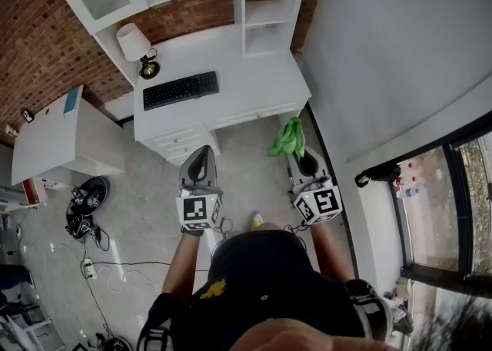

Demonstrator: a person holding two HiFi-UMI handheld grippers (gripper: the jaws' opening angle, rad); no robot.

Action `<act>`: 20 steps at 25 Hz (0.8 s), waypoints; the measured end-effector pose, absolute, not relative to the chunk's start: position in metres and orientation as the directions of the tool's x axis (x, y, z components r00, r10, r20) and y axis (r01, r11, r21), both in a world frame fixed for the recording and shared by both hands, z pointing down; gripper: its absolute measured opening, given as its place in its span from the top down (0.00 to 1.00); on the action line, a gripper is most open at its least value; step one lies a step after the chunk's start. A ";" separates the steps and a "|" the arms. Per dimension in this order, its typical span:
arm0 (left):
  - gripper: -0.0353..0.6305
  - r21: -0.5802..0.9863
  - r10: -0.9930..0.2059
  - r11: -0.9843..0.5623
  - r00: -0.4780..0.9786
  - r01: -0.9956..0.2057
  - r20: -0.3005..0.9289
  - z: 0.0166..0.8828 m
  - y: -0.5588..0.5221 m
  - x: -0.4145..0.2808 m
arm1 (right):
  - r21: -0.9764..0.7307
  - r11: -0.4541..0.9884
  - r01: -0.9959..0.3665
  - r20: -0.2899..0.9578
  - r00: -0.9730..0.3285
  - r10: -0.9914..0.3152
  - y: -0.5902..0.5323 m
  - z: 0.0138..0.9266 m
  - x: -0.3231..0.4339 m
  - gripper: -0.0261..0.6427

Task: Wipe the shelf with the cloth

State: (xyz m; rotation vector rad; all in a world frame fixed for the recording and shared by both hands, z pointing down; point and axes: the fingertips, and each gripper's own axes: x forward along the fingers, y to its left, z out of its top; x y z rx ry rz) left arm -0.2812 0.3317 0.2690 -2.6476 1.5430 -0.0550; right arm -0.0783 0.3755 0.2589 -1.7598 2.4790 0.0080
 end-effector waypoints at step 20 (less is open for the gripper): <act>0.92 -0.149 -0.869 -0.493 0.492 -0.857 0.045 0.292 0.318 -0.213 | -0.100 0.282 -0.954 -0.150 -0.266 -0.952 0.374 0.278 0.006 0.86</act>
